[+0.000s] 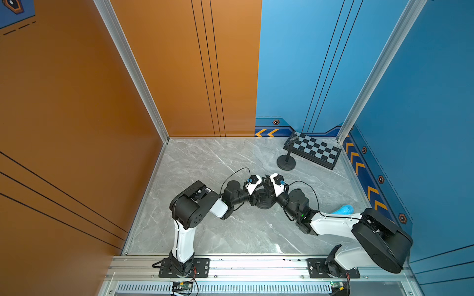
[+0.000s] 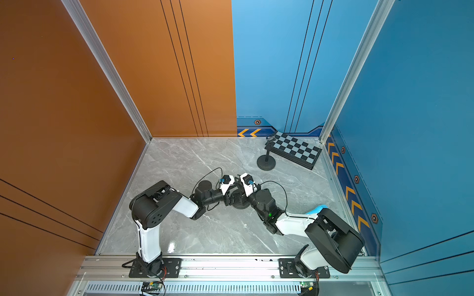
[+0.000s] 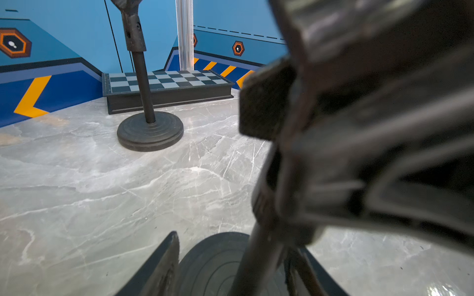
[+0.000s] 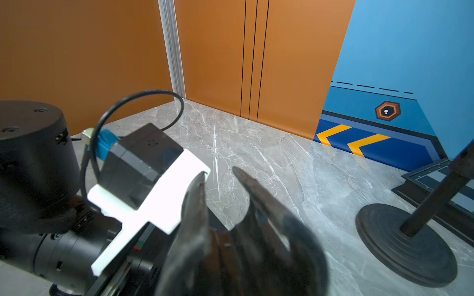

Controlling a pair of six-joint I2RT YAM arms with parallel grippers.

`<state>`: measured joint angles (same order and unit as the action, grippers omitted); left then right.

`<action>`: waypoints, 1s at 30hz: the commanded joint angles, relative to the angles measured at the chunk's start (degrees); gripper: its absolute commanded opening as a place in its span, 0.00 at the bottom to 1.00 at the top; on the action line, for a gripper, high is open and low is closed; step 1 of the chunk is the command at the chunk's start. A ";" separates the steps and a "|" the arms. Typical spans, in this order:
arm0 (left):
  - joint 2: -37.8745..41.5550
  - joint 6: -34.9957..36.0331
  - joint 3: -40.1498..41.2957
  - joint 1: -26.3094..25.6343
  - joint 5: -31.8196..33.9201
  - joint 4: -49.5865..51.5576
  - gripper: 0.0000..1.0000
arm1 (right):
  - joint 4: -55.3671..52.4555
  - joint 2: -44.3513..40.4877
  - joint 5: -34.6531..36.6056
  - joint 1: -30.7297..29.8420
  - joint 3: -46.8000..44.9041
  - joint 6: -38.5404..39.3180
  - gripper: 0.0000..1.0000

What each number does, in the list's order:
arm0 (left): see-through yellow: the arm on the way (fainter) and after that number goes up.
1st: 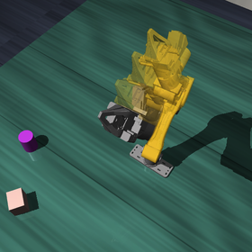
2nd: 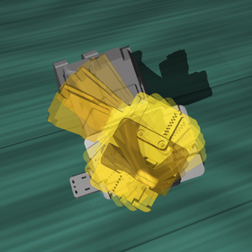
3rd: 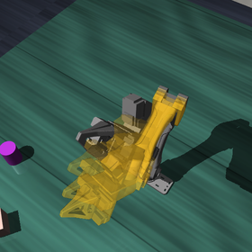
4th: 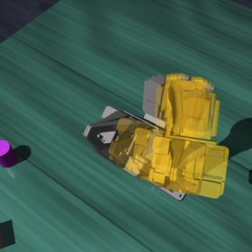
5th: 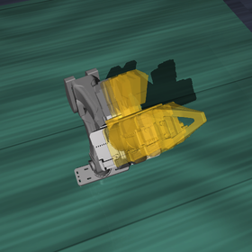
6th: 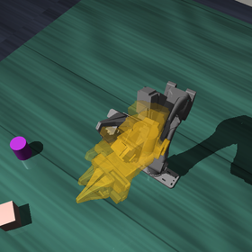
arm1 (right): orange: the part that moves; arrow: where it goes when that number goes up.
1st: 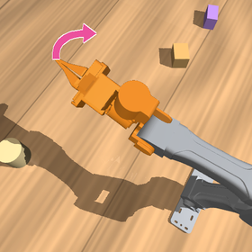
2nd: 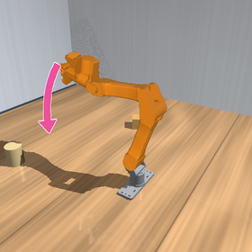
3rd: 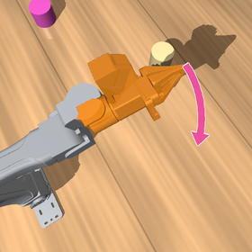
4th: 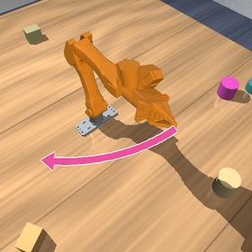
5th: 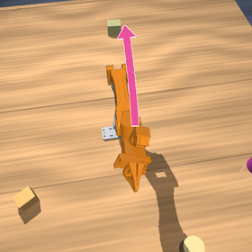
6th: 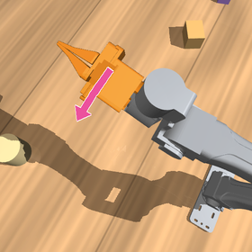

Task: Assemble a microphone stand
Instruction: Screw the microphone stand pole into the microphone stand base.

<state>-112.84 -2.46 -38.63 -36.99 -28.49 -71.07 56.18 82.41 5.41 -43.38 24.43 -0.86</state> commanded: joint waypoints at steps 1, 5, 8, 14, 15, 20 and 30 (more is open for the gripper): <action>-1.55 -0.36 -0.67 -0.54 -0.35 -1.31 0.68 | -7.53 -0.83 -3.63 1.06 -1.26 -1.98 0.00; -3.06 1.49 -1.21 -0.69 -2.89 -2.05 0.68 | -11.13 -1.59 -12.52 2.76 0.53 -1.71 0.03; -3.69 3.34 -1.04 -0.89 -2.81 -2.00 0.60 | -12.52 -1.56 -15.00 5.50 1.47 -1.75 0.03; -5.91 4.03 -0.79 -1.05 -2.55 -1.97 0.62 | -12.39 -0.94 -17.53 6.09 2.47 -2.34 0.03; -5.89 3.71 -1.08 -1.15 -2.29 -1.97 0.63 | -12.20 -0.86 -18.05 6.09 2.56 -2.39 0.03; -6.50 4.11 -1.46 -1.14 -2.05 -1.97 0.41 | -12.59 -1.10 -18.16 6.51 2.27 -2.13 0.05; -6.43 6.99 0.04 -1.74 -1.02 -1.96 0.00 | -29.47 -6.42 -27.93 9.98 6.85 5.45 0.37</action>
<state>-118.26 2.63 -38.94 -38.33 -30.61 -73.30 39.57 77.73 -13.23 -34.52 29.06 0.27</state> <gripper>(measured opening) 0.170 0.346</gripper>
